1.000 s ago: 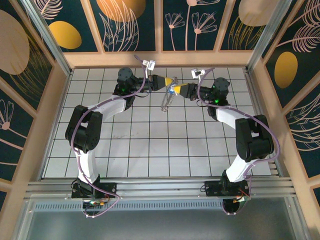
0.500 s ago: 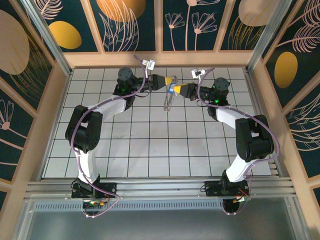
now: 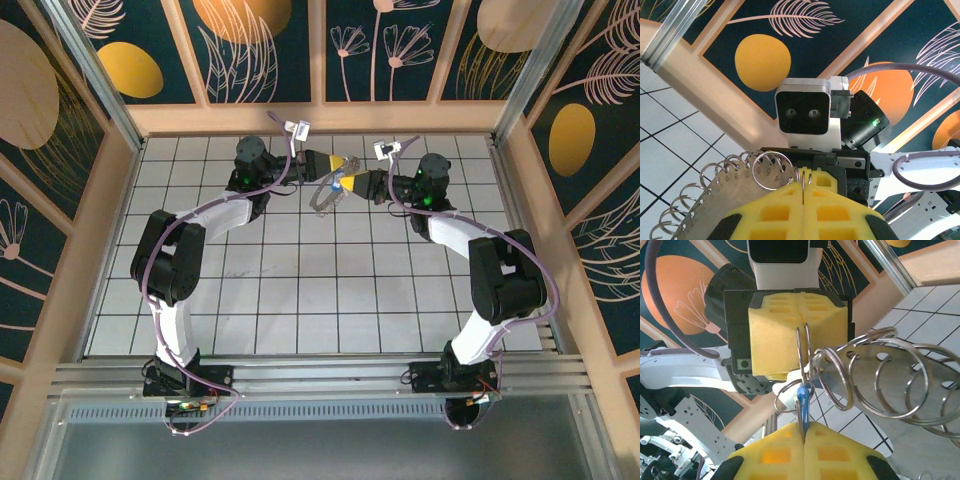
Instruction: Put the keys on the keyring
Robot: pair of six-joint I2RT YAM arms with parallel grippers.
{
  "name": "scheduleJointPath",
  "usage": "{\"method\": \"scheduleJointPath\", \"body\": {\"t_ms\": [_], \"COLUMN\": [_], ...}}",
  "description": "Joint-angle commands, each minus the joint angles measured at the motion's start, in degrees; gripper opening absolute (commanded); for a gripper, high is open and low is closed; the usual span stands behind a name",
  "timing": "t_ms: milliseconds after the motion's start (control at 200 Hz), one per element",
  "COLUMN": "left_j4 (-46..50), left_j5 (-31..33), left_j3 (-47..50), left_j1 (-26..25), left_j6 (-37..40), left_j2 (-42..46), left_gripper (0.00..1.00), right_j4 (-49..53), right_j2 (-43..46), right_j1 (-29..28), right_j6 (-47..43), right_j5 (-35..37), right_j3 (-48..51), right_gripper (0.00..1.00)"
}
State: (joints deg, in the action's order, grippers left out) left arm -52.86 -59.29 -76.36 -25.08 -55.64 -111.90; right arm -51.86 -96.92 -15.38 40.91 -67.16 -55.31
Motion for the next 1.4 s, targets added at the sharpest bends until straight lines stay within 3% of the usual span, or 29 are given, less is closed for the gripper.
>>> {"method": "scheduleJointPath", "body": {"t_ms": [0,320,395,500,666,1011,1141,1396], "left_j4": [-3.98,-3.59,-2.25,-0.55,-0.09,0.47,1.44,1.56], "left_j5": [2.05,3.82,4.97,6.54,8.51,11.27,12.75,13.22], "left_j3": [-0.55,0.84,0.95,1.21,1.65,2.18,2.48,2.79], "left_j1": [-0.21,-0.23,-0.19,-0.23,-0.23,-0.2,-0.23,-0.3], "left_j6": [-0.71,0.12,1.26,3.09,3.94,5.5,6.79,7.16], "left_j2": [2.51,3.78,4.35,5.17,5.59,6.25,6.57,6.25], "left_gripper": [0.0,0.0,0.0,0.0,0.0,0.0,0.0,0.0], "right_j4": [3.33,9.29,13.53,17.12,16.77,13.59,9.82,9.39], "right_j2": [-0.53,1.3,3.49,7.12,13.11,20.46,18.62,12.74], "right_j1": [-1.3,-1.56,-1.34,-0.38,2.07,2.0,0.1,-2.9], "right_j6": [-2.67,-5.98,-9.12,-11.55,-9.62,3.98,8.47,9.23], "right_j5": [-2.08,-2.24,-1.47,-0.01,4.1,29.64,31.49,32.97], "right_j3": [-2.05,-1.81,-0.38,2.2,6.79,6.95,4.5,-2.31], "right_gripper": [0.0,0.0,0.18,0.27,0.29,0.35,0.34,0.32]}}
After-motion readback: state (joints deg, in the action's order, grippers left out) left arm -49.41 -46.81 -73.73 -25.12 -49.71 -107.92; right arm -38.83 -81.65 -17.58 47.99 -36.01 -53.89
